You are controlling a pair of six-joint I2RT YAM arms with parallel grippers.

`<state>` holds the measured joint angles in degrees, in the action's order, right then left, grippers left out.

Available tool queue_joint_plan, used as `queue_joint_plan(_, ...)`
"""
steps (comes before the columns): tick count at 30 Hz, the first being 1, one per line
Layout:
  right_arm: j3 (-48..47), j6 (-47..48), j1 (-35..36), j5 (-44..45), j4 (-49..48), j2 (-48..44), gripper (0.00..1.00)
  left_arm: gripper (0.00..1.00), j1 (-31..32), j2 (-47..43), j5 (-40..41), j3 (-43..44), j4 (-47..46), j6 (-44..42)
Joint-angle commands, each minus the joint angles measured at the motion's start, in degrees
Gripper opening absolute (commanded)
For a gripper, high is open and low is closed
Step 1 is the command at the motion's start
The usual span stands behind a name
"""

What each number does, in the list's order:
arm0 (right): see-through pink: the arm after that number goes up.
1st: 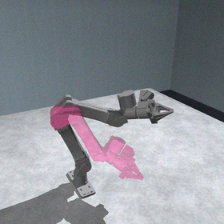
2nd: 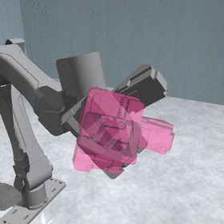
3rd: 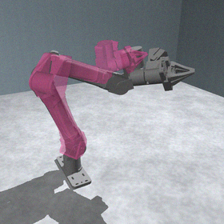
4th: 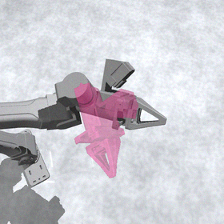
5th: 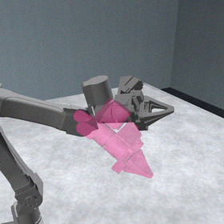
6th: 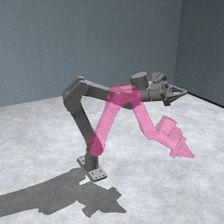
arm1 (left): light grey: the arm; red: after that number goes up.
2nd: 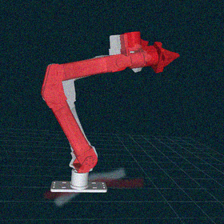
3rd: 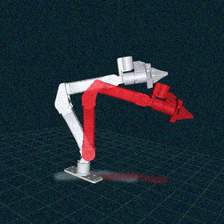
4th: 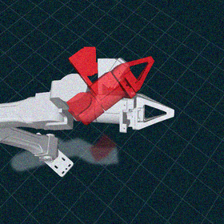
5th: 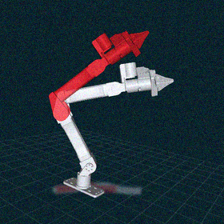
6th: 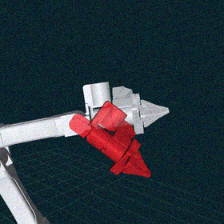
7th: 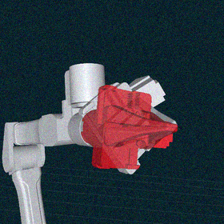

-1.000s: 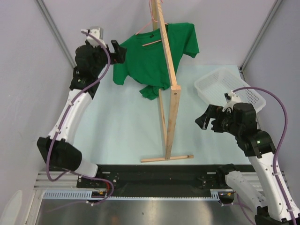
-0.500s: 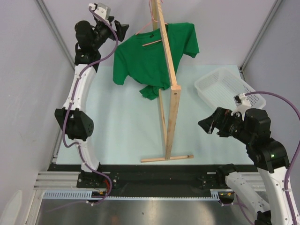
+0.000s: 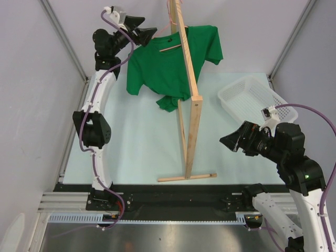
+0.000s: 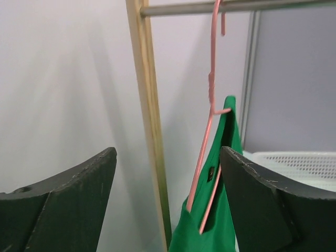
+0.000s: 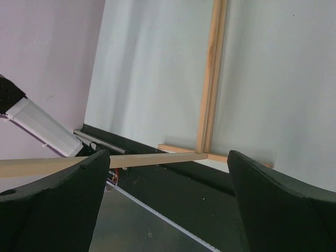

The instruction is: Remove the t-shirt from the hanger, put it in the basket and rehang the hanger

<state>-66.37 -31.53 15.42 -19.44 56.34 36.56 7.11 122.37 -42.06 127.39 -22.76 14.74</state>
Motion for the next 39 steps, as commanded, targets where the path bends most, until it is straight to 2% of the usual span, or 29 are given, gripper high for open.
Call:
queue_joint_plan(1,-2.54,-1.96,0.14,-3.49,-1.23,-0.08,1.0,0.85,1.58,2.43,-2.06,4.88,-12.39,9.33)
queue_joint_plan(4,-2.36,-2.83,0.22,-4.29,-2.19,-0.08,1.0,0.85,2.81,3.66,-1.01,6.45,-17.22,14.16)
queue_joint_plan(8,-2.19,-3.98,0.14,-5.34,-3.42,-0.08,0.99,0.83,5.1,6.39,3.2,9.01,-15.65,11.99)
queue_joint_plan(10,-2.19,-4.42,0.22,-5.69,-4.04,-0.34,1.0,0.78,6.15,7.18,6.55,9.36,-16.43,12.15)
queue_joint_plan(15,-2.19,-5.3,0.31,-6.22,-4.57,-0.7,1.0,0.75,9.23,11.22,12.87,12.61,-16.7,11.89)
queue_joint_plan(19,-2.27,-5.74,0.31,-6.4,-4.48,-0.96,1.0,0.69,10.55,12.28,19.72,13.67,-16.87,9.87)
queue_joint_plan(24,-2.36,-6.79,0.22,-6.49,-5.18,-1.4,1.0,0.6,11.25,13.6,22.11,15.16,-17.49,10.04)
queue_joint_plan(25,-2.36,-6.97,0.31,-6.75,-5.27,-1.49,1.0,0.54,11.34,13.86,22.11,15.69,-17.32,10.22)
queue_joint_plan(27,-2.36,-7.32,0.22,-6.75,-5.54,-1.49,1.0,0.5,11.43,13.95,22.11,15.78,-17.23,10.13)
queue_joint_plan(30,-2.71,-7.93,0.23,-7.01,-6.15,-1.58,1.0,0.09,11.43,14.04,21.76,16.22,-16.88,10.31)
queue_joint_plan(31,-2.97,-8.2,0.22,-7.01,-6.15,-1.58,1.0,0.04,11.43,14.04,21.67,16.31,-16.53,10.31)
queue_joint_plan(34,-3.85,-8.29,0.22,-6.93,-5.8,-1.4,1.0,0.0,11.43,14.13,20.27,16.57,-16.26,11.27)
queue_joint_plan(39,-4.73,-7.85,0.22,-6.4,-4.83,-1.4,1.0,0.0,11.43,11.42,18.26,14.21,-16.34,17.14)
